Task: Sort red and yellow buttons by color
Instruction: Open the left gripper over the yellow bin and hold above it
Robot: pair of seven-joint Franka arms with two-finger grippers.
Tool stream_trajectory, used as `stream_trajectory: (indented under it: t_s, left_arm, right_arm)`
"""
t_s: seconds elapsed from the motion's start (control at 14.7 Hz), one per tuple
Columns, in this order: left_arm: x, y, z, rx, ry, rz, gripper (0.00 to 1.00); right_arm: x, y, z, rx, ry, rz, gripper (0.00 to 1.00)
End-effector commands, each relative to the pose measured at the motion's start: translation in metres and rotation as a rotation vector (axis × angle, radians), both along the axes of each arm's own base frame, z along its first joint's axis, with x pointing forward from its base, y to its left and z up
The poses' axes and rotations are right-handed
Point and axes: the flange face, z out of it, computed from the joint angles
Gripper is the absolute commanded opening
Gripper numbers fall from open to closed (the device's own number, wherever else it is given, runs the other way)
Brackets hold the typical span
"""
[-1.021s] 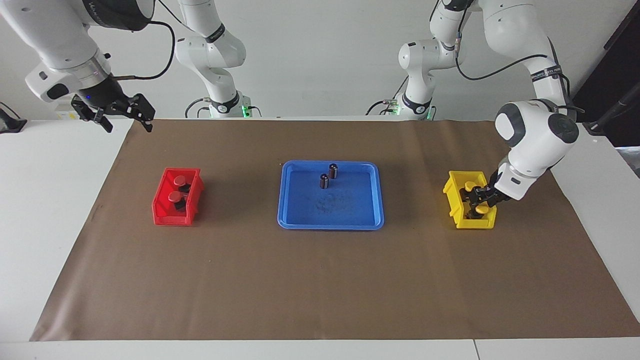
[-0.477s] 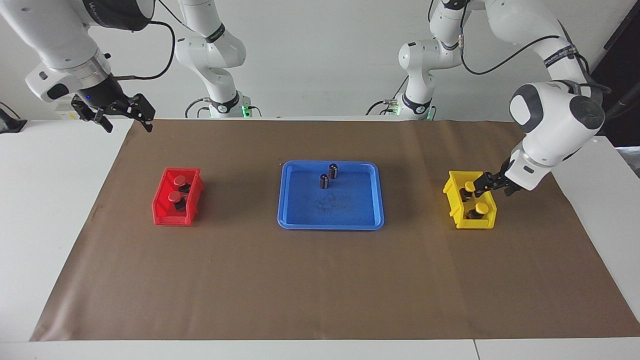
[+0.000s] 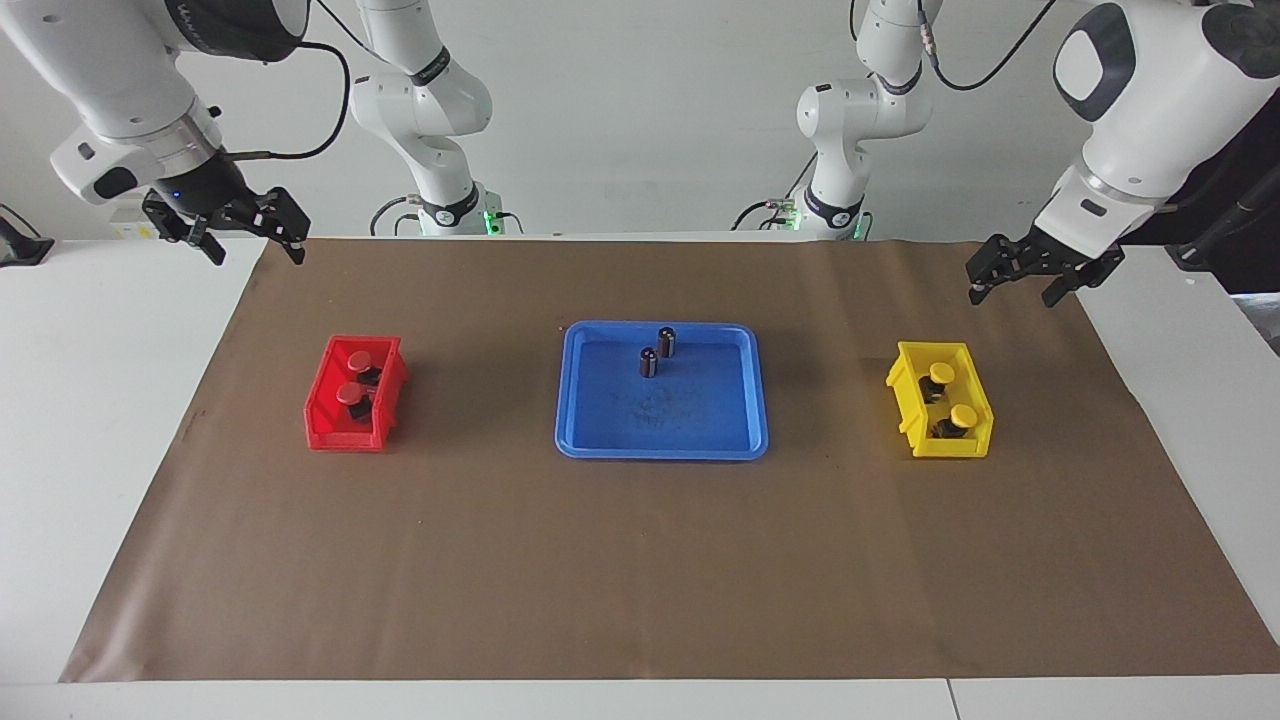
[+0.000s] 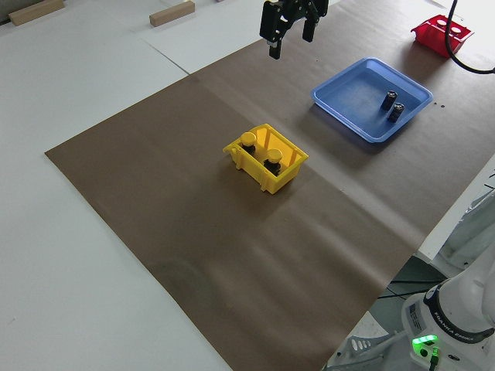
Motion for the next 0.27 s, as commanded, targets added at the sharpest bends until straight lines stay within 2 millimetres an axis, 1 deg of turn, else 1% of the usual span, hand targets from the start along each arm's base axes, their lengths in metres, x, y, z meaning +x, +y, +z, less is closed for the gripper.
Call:
stream_trajectory:
  t_s: [0.0, 0.2]
  left_arm:
    - [-0.0029, -0.0007, 0.0179, -0.05, 0.024, 0.002, 1.0]
    - [-0.0048, -0.0039, 0.0204, -0.051, 0.021, -0.003, 1.0]
  right_arm:
    - [-0.004, -0.0005, 0.0026, -0.009, 0.005, -0.005, 1.0]
    - [-0.0045, -0.0013, 0.0034, -0.009, 0.004, -0.008, 1.0]
